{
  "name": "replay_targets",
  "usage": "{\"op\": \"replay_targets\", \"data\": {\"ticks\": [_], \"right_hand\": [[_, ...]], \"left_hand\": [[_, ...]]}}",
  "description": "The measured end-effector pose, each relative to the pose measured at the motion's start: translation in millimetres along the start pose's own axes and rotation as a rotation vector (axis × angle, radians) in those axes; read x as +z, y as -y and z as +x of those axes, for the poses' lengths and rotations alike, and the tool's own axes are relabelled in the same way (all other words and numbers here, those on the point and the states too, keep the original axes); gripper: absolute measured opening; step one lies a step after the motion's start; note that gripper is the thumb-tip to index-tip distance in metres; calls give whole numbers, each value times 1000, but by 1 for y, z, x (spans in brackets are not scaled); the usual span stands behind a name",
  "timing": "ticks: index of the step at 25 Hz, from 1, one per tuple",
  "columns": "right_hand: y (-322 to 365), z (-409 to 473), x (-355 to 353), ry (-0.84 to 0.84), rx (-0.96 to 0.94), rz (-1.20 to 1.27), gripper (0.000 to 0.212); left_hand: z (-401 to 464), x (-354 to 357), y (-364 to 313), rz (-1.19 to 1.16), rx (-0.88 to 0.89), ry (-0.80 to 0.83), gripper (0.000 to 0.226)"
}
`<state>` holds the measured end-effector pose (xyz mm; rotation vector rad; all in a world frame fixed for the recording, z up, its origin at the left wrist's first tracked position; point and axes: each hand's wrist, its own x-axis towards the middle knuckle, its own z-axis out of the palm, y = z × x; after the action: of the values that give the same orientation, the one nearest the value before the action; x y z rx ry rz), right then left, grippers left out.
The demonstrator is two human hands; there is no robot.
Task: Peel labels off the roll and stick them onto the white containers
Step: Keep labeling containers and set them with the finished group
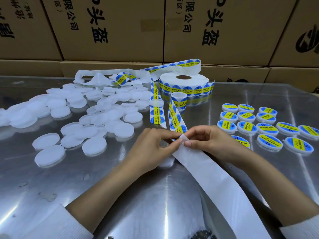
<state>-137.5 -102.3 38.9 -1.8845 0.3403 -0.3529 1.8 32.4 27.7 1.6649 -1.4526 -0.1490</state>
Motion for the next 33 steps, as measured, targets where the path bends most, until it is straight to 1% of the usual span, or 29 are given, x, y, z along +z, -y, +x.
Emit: {"op": "replay_targets", "data": {"ticks": [2,3,5,8,10,11,12,13,14,15,16,17,18,20,22,23,26,28,30,32,33], "right_hand": [[1,0,-5,-21,24,-19,10],[2,0,-8,-26,38,-25,10],[2,-1,-16,-32,88,-55,9],[1,-6,-30,-4,209,-152,7],[3,-12,-36,59,286,-190,10],[6,-14,-38,62,303,-201,14],[8,-14,-38,29,296,-210,21],[10,-14,-37,-44,268,-215,25],[12,-12,-34,-138,225,-210,25],[13,-10,-31,-226,175,-180,23],[15,-8,-26,-279,126,-133,21],[18,-8,-21,-287,82,-91,25],[19,-8,-17,-255,46,-72,32],[21,-8,-7,-113,5,-76,41],[20,-8,1,30,0,-43,38],[18,-7,4,67,7,6,35],[15,-5,6,104,7,141,19],[15,-4,5,76,-13,194,11],[14,-4,5,-22,-18,217,10],[11,-2,5,-165,0,226,13],[10,-1,4,-234,11,224,13]], "left_hand": [[1,1,1,-2,17,-7,18],[2,0,2,-9,20,-35,17],[6,-5,4,-57,-3,-136,16],[11,-16,7,-173,-79,-310,23],[14,-22,9,-280,-103,-401,18],[15,-24,8,-313,-101,-415,14],[15,-24,6,-325,-92,-407,10],[15,-23,4,-330,-82,-383,7],[14,-21,3,-326,-73,-349,4],[13,-20,1,-320,-68,-306,5],[11,-18,-1,-303,-67,-262,13],[10,-17,-1,-283,-68,-214,21],[9,-15,-1,-244,-67,-170,28],[8,-14,-2,-168,-55,-101,37],[8,-13,-1,-142,-41,-66,40],[9,-13,-1,-144,-33,-56,41],[8,-13,0,-176,-25,-48,38],[9,-15,1,-199,-44,-54,36],[11,-20,3,-158,-87,-32,34],[13,-26,8,-35,-140,48,31],[13,-28,10,54,-167,124,36]]}}
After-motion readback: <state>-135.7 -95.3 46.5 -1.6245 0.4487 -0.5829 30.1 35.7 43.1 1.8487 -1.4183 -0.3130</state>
